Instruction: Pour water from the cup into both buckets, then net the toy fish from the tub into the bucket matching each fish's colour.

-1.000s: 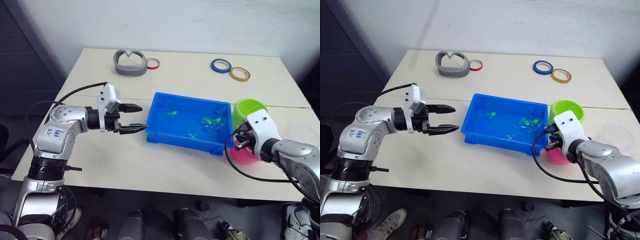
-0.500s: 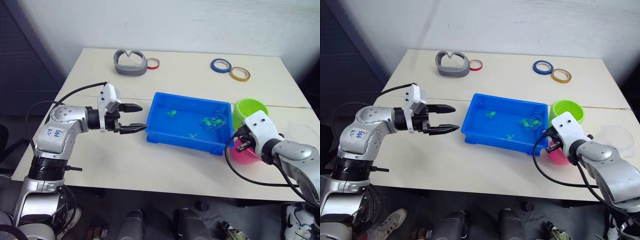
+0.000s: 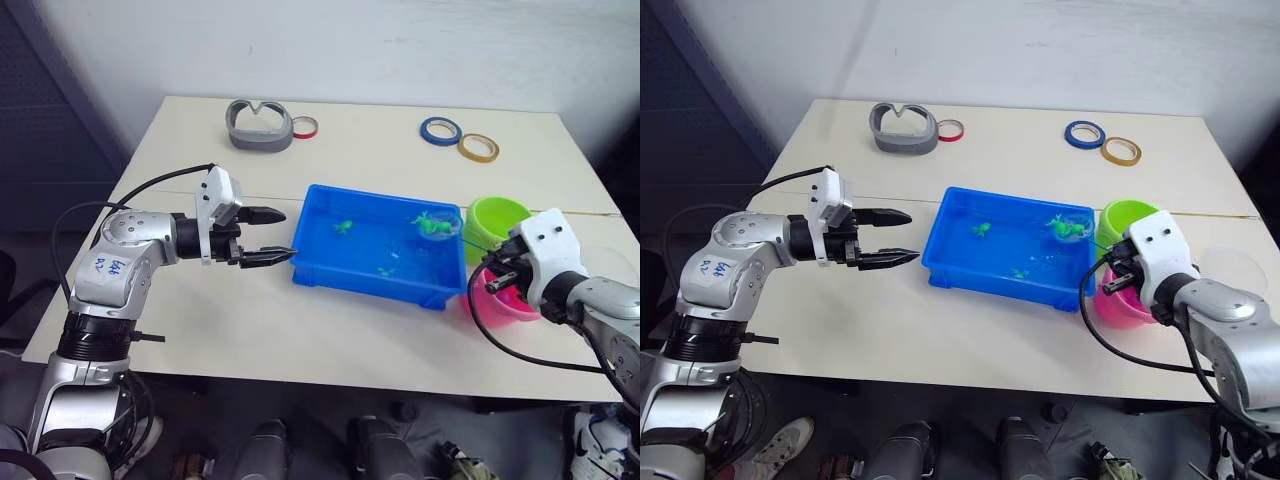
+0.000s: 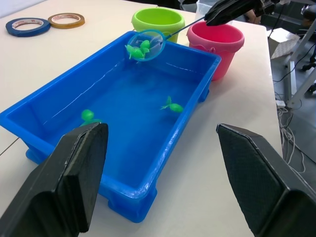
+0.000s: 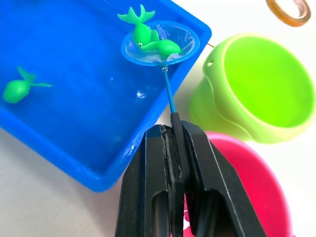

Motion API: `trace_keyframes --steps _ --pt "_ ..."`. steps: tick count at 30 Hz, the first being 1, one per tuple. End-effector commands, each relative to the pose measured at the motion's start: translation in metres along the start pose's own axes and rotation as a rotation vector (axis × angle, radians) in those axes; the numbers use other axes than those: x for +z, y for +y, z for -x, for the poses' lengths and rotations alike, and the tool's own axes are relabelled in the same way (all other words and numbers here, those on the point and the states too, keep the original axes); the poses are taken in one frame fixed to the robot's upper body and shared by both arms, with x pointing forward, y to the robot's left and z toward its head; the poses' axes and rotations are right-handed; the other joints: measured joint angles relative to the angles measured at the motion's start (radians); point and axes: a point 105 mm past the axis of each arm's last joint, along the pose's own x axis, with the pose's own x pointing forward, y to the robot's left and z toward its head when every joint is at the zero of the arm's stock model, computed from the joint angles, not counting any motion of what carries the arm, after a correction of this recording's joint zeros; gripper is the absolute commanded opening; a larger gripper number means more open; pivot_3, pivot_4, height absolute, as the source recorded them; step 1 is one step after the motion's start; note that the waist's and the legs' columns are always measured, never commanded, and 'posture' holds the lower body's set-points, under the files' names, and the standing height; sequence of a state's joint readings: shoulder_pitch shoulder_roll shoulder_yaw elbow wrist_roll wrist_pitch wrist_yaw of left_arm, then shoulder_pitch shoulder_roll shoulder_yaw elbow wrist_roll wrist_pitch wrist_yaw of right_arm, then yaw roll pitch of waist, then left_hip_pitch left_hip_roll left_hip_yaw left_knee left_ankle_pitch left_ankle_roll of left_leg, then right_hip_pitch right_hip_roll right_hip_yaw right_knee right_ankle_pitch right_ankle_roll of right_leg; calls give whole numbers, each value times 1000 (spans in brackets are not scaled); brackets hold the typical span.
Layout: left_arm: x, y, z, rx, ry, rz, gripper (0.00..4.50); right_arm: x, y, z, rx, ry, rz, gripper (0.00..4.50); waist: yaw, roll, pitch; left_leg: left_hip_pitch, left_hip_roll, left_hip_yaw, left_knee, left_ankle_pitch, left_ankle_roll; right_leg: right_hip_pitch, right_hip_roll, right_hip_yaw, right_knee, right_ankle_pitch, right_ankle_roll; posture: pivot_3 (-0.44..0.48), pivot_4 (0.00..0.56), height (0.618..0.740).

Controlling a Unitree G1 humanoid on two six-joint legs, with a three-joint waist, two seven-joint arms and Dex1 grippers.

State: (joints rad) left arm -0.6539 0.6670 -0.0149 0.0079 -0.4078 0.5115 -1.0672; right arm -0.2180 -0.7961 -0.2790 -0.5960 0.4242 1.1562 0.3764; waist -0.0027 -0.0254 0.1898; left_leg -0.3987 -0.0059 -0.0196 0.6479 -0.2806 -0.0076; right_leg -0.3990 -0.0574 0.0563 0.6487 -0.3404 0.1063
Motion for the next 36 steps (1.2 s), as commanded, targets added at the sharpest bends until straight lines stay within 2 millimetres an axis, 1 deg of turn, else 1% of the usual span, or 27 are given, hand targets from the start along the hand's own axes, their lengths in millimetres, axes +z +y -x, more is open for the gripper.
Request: trace_keyframes --steps 1,2,3,7,13,14,19,22,25,30,33,34,36 --pt "13 -1 3 -3 -44 -47 3841 15 4 8 12 -83 120 0 -1 0 0 0 0 0 0 0 0 0 0 0 0 0 0 0 150 740" --pt "13 -1 3 -3 -45 -47 3841 15 8 9 30 -84 172 0 -1 0 0 0 0 0 0 0 0 0 0 0 0 0 0 0 150 740" --pt "14 -1 3 -4 -45 -48 3841 10 12 9 45 -56 228 0 -1 0 0 0 0 0 0 0 0 0 0 0 0 0 0 0 150 740" --pt "14 -1 2 -5 -47 -48 3841 -5 20 7 82 23 332 0 -1 0 0 0 0 0 0 0 0 0 0 0 0 0 0 0 150 740" --pt "13 -2 3 -2 -47 -46 3841 -17 22 0 76 82 475 0 -1 0 0 0 0 1 1 0 0 0 0 0 1 0 0 0 150 740" --pt "13 -2 3 -1 -47 -45 3841 -17 22 -1 80 82 507 0 -1 0 0 1 0 0 1 0 0 0 0 0 2 0 0 0 150 740" --pt "12 -3 4 1 -44 -44 3841 -13 13 -1 37 69 491 0 -1 0 0 1 0 0 2 0 0 0 0 0 2 0 0 0 150 740" --pt "12 -3 4 2 -45 -43 3841 -5 4 0 -14 41 488 0 -1 0 0 1 0 0 2 0 0 0 0 0 3 0 0 0 150 740" --pt "12 -4 3 0 -45 -42 3841 -2 0 1 -24 30 444 0 0 0 0 1 0 0 2 0 0 0 0 0 3 0 0 0 150 740" --pt "12 -3 2 -4 -48 -43 3841 4 -1 4 -7 -1 272 0 -1 0 0 1 0 0 2 0 0 0 0 0 5 0 0 0 150 740" --pt "13 -3 2 -5 -51 -40 3841 0 3 5 37 1 156 0 0 0 0 2 0 0 2 0 0 0 0 0 5 0 0 0 150 740" --pt "14 -2 3 1 -63 -31 3841 -2 6 5 60 -1 96 0 0 0 0 2 0 0 2 0 0 0 0 0 5 0 0 0 150 740" --pt "19 3 5 22 -104 -1 3841 -5 12 5 97 -7 31 0 0 0 0 2 0 0 2 0 0 0 0 0 5 0 0 0 150 740"
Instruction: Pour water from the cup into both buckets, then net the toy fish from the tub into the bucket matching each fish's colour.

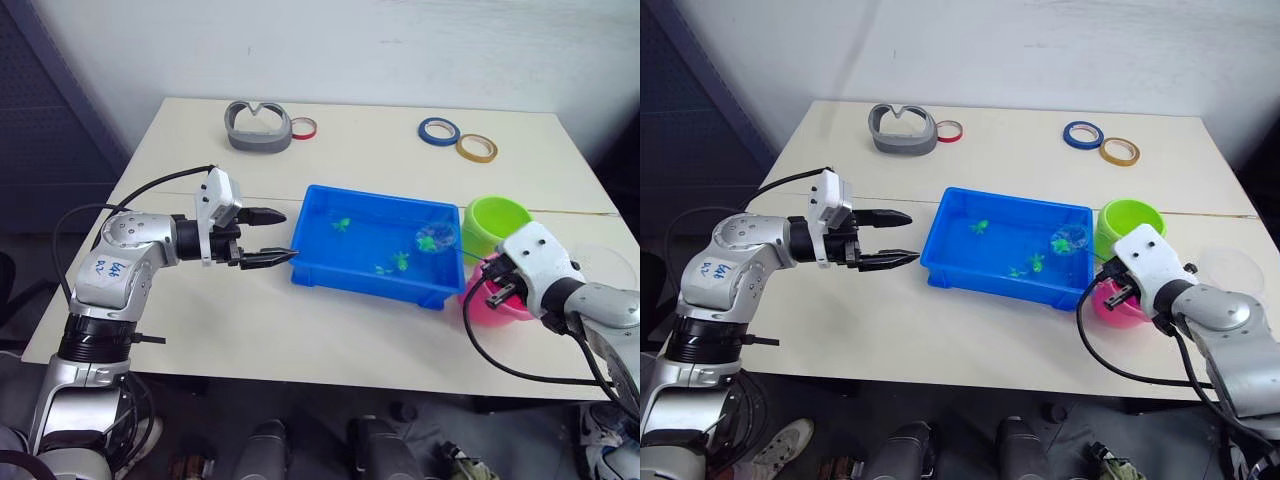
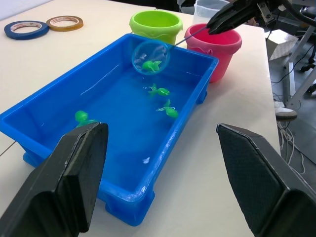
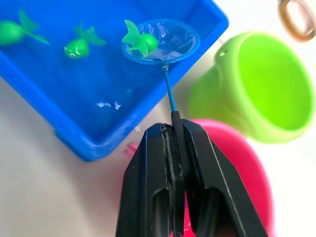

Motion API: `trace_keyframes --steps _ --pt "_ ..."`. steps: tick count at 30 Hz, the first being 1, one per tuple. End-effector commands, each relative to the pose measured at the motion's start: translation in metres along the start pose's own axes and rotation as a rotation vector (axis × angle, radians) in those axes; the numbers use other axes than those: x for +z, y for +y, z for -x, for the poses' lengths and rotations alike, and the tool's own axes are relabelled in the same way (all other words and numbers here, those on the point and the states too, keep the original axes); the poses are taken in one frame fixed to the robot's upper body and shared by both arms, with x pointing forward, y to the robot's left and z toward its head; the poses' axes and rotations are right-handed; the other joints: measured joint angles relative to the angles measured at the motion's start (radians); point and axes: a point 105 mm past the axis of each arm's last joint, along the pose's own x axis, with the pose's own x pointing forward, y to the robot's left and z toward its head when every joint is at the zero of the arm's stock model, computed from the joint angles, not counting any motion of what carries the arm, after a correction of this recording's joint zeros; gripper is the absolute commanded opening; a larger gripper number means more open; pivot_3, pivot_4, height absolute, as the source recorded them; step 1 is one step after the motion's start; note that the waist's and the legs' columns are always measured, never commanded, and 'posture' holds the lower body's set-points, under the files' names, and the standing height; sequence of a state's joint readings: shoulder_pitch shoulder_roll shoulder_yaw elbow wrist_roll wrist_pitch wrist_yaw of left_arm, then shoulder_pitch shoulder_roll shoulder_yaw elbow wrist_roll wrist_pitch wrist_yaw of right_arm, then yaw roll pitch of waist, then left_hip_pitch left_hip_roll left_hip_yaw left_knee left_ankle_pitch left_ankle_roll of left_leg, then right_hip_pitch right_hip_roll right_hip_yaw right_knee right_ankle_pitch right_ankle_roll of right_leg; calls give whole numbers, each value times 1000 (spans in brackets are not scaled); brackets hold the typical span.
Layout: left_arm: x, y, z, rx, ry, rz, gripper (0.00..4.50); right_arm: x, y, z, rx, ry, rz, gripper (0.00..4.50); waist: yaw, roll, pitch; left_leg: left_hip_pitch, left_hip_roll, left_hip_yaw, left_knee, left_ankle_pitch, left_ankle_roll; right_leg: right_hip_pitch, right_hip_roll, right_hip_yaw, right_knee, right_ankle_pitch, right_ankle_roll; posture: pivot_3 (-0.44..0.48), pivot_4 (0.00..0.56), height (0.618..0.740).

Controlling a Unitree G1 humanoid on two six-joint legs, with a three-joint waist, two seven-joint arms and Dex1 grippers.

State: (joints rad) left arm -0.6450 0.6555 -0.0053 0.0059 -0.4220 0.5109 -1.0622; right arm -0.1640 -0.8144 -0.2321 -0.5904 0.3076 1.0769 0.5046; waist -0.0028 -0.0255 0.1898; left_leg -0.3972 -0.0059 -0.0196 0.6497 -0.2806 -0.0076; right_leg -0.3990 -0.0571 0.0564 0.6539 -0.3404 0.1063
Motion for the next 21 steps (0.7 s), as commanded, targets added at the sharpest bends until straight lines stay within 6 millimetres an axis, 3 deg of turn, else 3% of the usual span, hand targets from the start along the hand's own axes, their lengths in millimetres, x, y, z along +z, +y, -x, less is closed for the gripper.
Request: trace_keyframes --steps 1,7,21 --pt "19 5 6 28 -88 -7 3841 8 6 7 47 -55 -80 0 0 0 0 0 0 0 0 0 0 0 0 0 1 0 0 0 150 740" --pt "16 7 9 45 -79 -6 3841 16 16 10 115 -118 -143 0 -1 0 0 1 0 0 0 0 0 0 0 0 2 0 0 0 150 740" --pt "15 5 8 25 -65 -45 3841 32 18 15 132 -188 -155 0 -1 0 0 1 0 0 0 0 0 0 0 0 2 0 0 0 150 740"
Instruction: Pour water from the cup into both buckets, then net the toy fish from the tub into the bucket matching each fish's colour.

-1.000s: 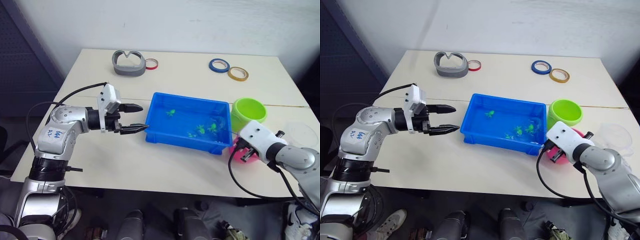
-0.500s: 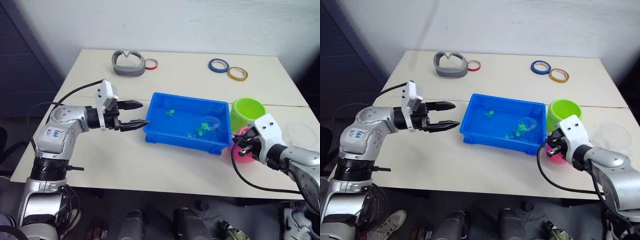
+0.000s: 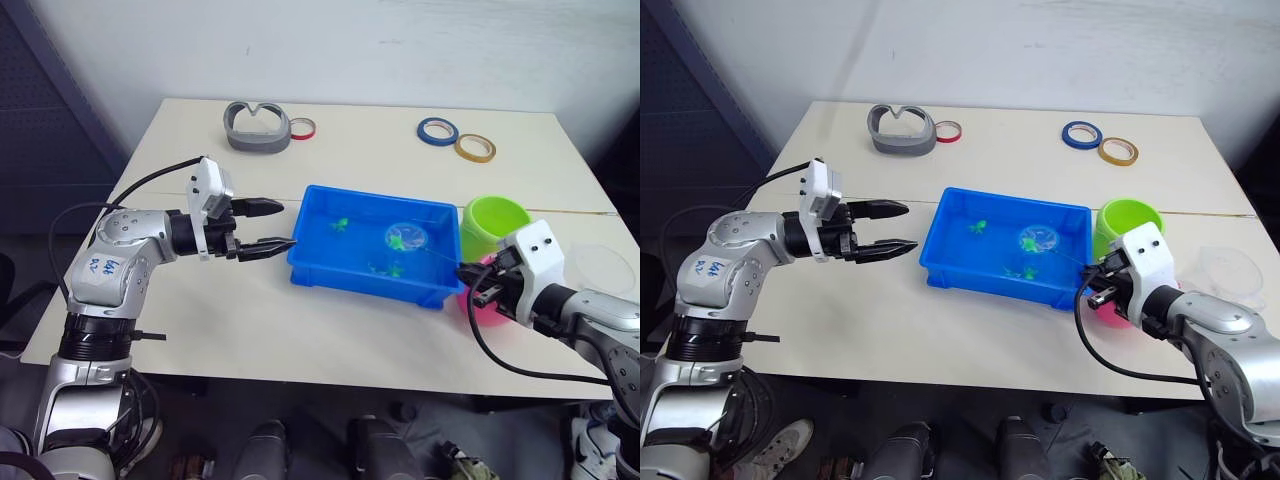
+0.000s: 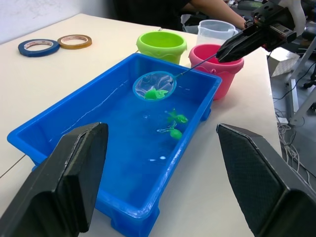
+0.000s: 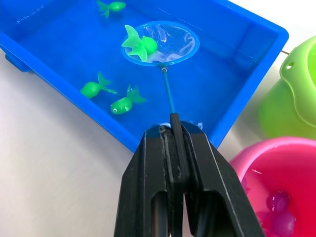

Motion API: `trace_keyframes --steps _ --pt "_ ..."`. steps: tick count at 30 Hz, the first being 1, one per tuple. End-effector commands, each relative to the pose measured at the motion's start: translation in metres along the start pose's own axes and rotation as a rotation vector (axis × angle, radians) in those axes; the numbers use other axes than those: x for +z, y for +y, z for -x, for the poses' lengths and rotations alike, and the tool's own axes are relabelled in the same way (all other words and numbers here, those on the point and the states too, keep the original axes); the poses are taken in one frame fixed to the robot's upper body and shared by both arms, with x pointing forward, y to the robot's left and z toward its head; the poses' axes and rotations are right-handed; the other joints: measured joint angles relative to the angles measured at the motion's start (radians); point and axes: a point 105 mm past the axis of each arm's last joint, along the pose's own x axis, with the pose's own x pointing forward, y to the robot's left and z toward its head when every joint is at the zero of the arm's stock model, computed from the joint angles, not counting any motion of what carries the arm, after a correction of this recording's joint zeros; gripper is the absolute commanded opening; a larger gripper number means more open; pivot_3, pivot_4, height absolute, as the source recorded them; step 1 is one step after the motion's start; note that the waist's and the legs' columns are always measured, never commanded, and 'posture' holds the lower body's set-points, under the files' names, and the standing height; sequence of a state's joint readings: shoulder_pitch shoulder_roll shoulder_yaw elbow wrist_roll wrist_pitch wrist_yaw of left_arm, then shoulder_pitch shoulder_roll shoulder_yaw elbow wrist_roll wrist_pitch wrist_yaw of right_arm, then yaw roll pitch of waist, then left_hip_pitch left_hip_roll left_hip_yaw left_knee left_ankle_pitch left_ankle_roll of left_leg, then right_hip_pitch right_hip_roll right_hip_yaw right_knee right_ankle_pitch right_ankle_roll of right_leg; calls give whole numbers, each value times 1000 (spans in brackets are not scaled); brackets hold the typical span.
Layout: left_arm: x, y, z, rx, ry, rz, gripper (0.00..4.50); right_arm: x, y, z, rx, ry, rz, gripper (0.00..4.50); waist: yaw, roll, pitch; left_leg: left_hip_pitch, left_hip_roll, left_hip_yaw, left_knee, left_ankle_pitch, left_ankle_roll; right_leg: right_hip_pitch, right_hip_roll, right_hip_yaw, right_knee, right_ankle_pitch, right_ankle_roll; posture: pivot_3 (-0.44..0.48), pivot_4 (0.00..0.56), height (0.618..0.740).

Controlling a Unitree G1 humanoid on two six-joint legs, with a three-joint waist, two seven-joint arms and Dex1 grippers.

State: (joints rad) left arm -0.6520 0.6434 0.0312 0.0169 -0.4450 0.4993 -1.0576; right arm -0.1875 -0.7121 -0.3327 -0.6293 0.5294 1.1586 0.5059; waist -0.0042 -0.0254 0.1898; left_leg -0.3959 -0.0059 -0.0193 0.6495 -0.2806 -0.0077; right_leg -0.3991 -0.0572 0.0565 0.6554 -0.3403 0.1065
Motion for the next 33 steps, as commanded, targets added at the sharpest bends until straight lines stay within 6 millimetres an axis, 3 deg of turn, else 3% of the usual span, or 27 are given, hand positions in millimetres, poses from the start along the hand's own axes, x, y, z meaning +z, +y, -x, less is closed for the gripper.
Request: trace_keyframes --steps 1,8,17,23,33 --pt "7 1 3 3 -9 -45 3841 19 -1 10 -23 -80 40 0 0 0 0 0 0 0 0 0 0 0 0 0 0 0 0 0 150 740" --pt "8 3 0 -11 -8 -63 3841 36 -17 28 -69 -156 41 0 1 0 0 0 0 0 0 0 0 0 0 0 0 0 0 0 150 740" --pt "11 7 -10 -53 -25 -72 3841 33 -78 65 -339 -144 53 0 2 0 0 0 0 0 0 0 0 0 0 0 -1 0 0 0 150 740" --pt "13 10 -15 -71 -29 -80 3841 25 -94 61 -432 -83 191 0 -2 0 0 1 0 2 0 0 0 0 1 1 0 0 0 0 150 740" --pt "13 12 -16 -87 -28 -84 3841 15 -91 47 -480 59 634 0 1 0 0 2 0 2 0 0 0 1 1 1 1 0 0 0 150 740"
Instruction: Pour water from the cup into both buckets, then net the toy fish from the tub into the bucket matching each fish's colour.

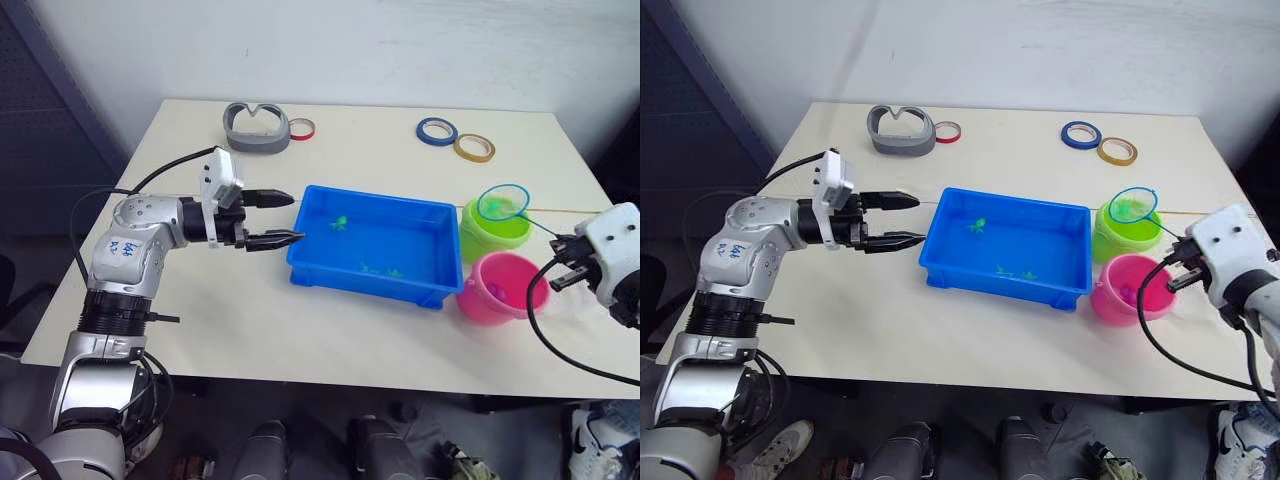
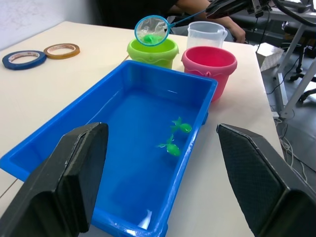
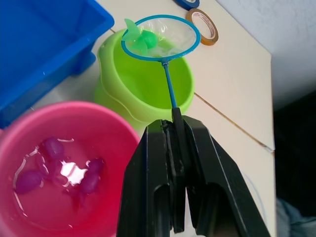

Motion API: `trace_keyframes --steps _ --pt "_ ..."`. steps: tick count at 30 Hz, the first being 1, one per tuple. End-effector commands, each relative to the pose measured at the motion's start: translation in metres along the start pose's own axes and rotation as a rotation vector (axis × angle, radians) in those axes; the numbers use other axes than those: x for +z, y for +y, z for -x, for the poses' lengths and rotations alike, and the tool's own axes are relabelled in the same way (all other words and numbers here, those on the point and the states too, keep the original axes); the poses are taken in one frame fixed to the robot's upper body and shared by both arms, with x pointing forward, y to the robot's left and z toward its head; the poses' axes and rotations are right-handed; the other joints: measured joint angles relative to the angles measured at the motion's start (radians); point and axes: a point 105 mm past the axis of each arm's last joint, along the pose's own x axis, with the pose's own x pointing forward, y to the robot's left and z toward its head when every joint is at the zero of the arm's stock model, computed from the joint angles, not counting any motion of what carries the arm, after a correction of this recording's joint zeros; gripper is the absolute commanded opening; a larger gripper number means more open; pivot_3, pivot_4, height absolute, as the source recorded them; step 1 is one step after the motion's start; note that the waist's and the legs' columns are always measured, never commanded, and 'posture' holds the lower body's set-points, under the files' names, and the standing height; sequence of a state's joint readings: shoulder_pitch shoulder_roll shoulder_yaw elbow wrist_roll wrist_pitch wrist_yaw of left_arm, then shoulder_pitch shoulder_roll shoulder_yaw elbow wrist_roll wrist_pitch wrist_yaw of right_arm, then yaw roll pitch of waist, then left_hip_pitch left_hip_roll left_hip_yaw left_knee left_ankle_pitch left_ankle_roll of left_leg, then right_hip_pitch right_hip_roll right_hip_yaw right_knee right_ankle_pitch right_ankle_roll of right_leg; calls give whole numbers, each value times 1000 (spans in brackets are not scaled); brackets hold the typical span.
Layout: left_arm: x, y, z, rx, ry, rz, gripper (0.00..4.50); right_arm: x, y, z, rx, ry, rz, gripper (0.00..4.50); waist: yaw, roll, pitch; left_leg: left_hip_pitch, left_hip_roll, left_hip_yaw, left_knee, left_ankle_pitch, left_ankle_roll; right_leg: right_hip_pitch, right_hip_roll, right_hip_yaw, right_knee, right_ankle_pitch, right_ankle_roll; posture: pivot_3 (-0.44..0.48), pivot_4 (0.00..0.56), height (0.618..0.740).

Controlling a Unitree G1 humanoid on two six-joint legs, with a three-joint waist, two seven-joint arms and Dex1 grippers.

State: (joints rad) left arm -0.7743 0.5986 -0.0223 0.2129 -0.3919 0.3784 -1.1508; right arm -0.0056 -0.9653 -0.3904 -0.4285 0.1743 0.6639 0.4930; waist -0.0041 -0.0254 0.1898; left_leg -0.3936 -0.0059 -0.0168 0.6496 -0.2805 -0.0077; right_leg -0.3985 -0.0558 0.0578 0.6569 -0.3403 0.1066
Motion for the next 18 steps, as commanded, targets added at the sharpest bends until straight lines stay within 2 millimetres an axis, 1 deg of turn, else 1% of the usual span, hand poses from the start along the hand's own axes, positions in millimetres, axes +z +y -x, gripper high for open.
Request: trace_keyframes --steps 1,9,18 --pt "10 0 -2 -15 -14 -47 3841 7 -7 1 -75 -6 221 0 0 0 0 0 0 0 0 0 0 0 0 0 0 0 0 0 150 740" --pt "10 -2 -4 -23 -16 -45 3841 4 -15 -5 -151 21 412 0 0 0 0 0 0 0 0 0 0 0 0 0 0 0 0 0 150 740" --pt "9 -5 -4 -26 -18 -41 3841 6 -13 -10 -173 24 762 0 0 0 0 1 0 1 0 0 0 0 0 0 1 0 0 0 150 740"
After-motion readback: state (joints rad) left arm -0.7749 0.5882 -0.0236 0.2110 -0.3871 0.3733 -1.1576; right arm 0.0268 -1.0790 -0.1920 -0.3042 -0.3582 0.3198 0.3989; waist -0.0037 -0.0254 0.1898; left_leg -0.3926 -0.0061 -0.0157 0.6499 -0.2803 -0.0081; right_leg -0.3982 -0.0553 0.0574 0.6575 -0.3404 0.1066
